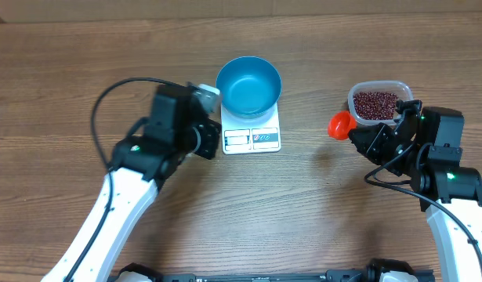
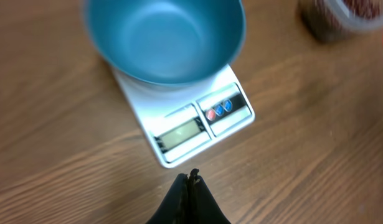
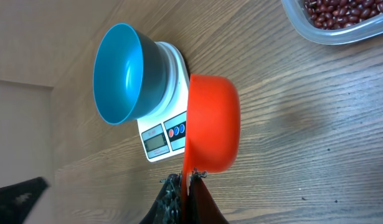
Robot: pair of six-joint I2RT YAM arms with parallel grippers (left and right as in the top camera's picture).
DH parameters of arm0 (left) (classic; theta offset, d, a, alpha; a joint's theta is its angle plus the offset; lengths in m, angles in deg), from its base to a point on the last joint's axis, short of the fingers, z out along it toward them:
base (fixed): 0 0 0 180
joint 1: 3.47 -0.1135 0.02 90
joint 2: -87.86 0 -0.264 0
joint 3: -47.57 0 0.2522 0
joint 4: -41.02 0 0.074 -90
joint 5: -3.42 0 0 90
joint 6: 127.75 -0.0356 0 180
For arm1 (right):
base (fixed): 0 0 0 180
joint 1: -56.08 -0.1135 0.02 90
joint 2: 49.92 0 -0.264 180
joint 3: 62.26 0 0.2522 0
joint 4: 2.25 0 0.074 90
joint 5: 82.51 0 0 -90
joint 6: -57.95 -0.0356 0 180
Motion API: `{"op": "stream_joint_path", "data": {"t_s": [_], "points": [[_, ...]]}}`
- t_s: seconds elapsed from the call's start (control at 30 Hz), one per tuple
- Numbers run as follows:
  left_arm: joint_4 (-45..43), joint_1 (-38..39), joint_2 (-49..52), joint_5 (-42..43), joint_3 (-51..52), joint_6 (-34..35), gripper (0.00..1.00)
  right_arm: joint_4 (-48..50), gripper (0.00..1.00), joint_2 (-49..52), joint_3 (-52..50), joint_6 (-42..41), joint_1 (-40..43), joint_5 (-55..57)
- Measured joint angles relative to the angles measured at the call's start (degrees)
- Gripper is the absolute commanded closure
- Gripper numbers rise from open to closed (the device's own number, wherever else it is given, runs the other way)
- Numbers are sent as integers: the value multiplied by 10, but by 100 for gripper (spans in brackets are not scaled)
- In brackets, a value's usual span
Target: Scoop item into bowl and weigh 150g on scale
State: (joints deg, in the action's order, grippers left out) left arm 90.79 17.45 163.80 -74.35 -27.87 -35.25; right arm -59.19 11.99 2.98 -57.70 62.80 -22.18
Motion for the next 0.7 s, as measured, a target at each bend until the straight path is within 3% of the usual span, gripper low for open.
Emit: {"op": "stream_joint_path", "data": {"t_s": [0.27, 0.7], "points": [[-17, 65, 117, -11, 0, -1, 96, -14, 96, 0, 0, 0, 0, 1], [-161, 130, 239, -115, 0, 5, 96, -15, 96, 0, 0, 0, 0, 2]]}}
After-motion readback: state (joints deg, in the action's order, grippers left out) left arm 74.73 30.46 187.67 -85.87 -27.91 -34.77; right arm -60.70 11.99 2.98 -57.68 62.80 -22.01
